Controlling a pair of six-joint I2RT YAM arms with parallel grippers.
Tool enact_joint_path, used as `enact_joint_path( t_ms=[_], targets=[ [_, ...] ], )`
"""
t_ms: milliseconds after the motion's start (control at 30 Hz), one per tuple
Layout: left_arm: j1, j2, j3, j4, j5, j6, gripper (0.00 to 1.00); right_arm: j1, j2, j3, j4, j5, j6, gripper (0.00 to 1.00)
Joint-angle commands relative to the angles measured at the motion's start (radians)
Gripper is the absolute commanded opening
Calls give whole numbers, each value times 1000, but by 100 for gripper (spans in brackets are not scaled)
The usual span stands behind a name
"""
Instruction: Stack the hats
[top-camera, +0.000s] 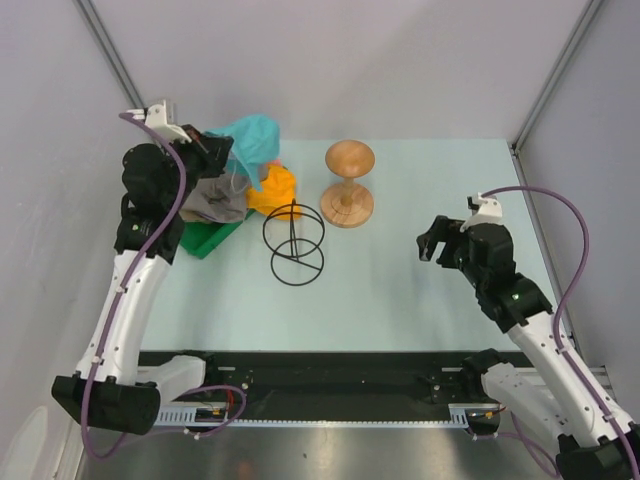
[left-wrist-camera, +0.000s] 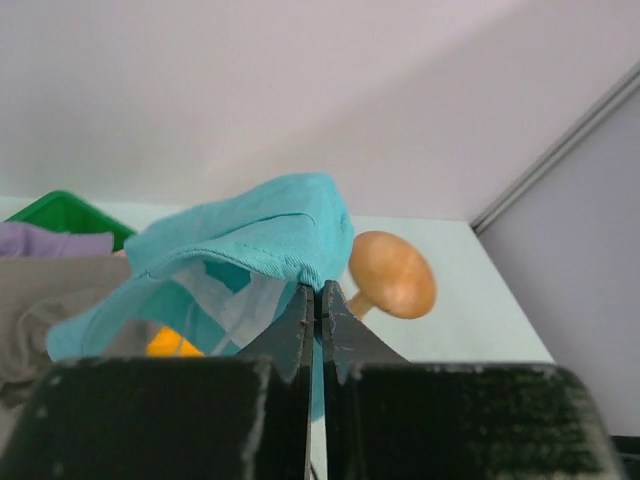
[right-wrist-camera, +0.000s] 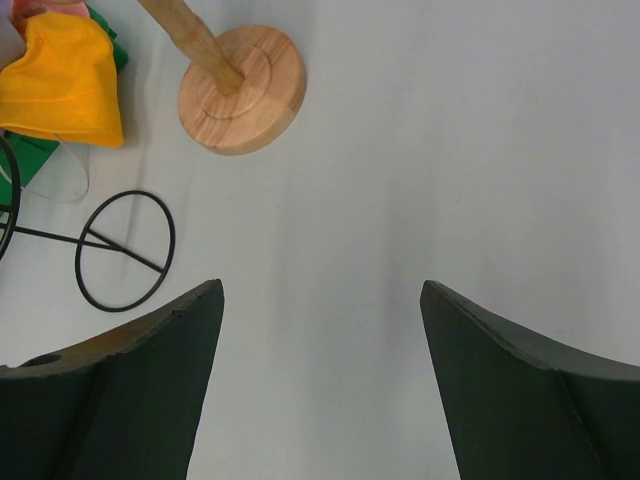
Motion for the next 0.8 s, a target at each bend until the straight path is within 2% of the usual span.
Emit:
enact_joint_path(
  t_ms=[0,233,400,567,633,733,767],
  targets=[
    [-100,31,86,86,-64,-24,0,6,-41,46,-35,33,6,85],
    [-339,170,185,119,-123,11,0,6,-76,58,-75,59,4,85],
    [-444,220,219,129,-162,18,0,6,-112,61,-107,78,4,85],
    [-476,175,167,110,-182,5,0,6,-132,52,-132,81,7,85],
    [-479,134,96,94,-182,1,0,6,-135,48,-136,79,9,85],
    [-479,28,-16,49,-189,1,0,6,-133,43,-129,75,10,85],
    [-481,-31,-43,16,-231,2,0,6,-135,42,-124,72,12,85]
  ],
)
